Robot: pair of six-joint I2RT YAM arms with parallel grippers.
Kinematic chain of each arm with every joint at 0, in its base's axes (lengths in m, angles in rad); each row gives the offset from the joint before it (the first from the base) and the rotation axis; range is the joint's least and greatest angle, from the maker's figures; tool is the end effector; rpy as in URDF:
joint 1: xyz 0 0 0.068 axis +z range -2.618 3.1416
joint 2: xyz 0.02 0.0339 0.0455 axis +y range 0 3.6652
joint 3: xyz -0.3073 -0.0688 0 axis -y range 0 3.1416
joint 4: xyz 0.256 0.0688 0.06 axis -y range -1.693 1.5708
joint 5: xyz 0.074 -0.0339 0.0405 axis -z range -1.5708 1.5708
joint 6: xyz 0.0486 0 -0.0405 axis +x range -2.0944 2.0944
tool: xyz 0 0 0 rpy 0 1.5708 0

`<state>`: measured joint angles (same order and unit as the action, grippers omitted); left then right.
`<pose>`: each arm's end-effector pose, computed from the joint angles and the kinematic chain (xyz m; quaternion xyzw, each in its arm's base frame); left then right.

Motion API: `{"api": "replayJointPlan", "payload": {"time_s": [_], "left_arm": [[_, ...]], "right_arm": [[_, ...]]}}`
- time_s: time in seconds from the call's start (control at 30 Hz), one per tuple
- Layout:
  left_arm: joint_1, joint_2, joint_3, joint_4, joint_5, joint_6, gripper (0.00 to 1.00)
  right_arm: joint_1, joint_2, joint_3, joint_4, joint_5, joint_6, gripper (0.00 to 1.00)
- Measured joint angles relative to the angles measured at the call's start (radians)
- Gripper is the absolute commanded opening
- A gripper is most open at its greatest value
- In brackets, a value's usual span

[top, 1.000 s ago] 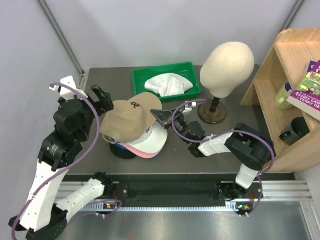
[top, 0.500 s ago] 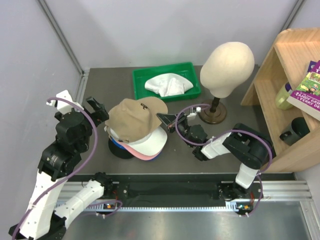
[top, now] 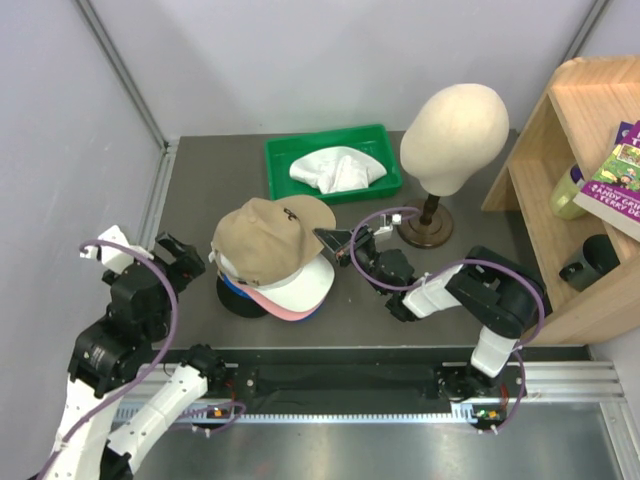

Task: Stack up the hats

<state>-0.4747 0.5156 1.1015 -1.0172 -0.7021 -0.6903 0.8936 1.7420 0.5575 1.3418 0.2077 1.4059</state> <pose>0.0443 0.0125 0.4101 -0.2695 0.7661 -0.0368 0.5823 0.2236 0.2622 0.2208 0.2399 0.6048 0.6628 0.3706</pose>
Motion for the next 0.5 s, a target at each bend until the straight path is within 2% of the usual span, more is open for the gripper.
{"api": "replayJointPlan", "payload": {"time_s": [0.17,0.5], "left_arm": [[0.000,-0.040,-0.047,-0.026,0.002,-0.031,0.87],[0.000,-0.047,-0.173,-0.010,0.045,-0.056,0.83]], "right_arm": [[0.000,0.000,0.000,-0.007,0.000,0.000,0.00],[0.000,-0.016,0.000,-0.045,0.000,-0.003,0.00]]}}
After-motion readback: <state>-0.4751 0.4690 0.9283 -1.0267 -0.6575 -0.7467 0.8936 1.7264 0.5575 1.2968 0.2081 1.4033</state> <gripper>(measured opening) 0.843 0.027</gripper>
